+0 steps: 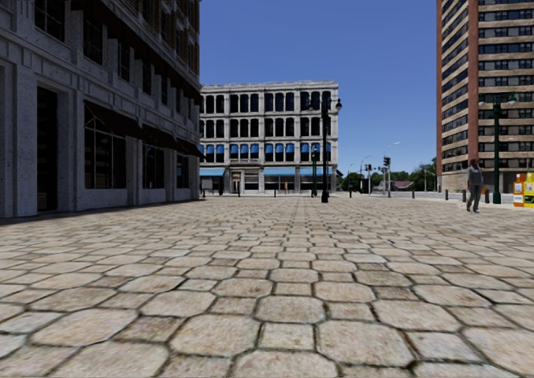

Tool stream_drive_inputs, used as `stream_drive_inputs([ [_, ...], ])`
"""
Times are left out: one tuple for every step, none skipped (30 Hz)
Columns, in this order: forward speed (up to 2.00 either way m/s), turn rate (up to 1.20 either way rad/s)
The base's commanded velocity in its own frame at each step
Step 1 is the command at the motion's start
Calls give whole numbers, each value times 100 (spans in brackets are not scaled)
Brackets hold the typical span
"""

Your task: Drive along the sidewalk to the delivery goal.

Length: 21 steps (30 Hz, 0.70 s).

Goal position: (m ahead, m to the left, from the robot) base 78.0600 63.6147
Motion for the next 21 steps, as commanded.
stream_drive_inputs([
  [181,0],
  [181,0],
  [200,0],
  [200,0],
  [200,0],
  [200,0],
  [200,0],
  [200,0],
  [200,0],
  [200,0],
  [200,0],
  [200,0],
  [200,0],
  [200,0],
  [200,0],
  [200,0],
  [200,0],
  [200,0],
  [200,0],
  [200,0],
  [200,0],
])
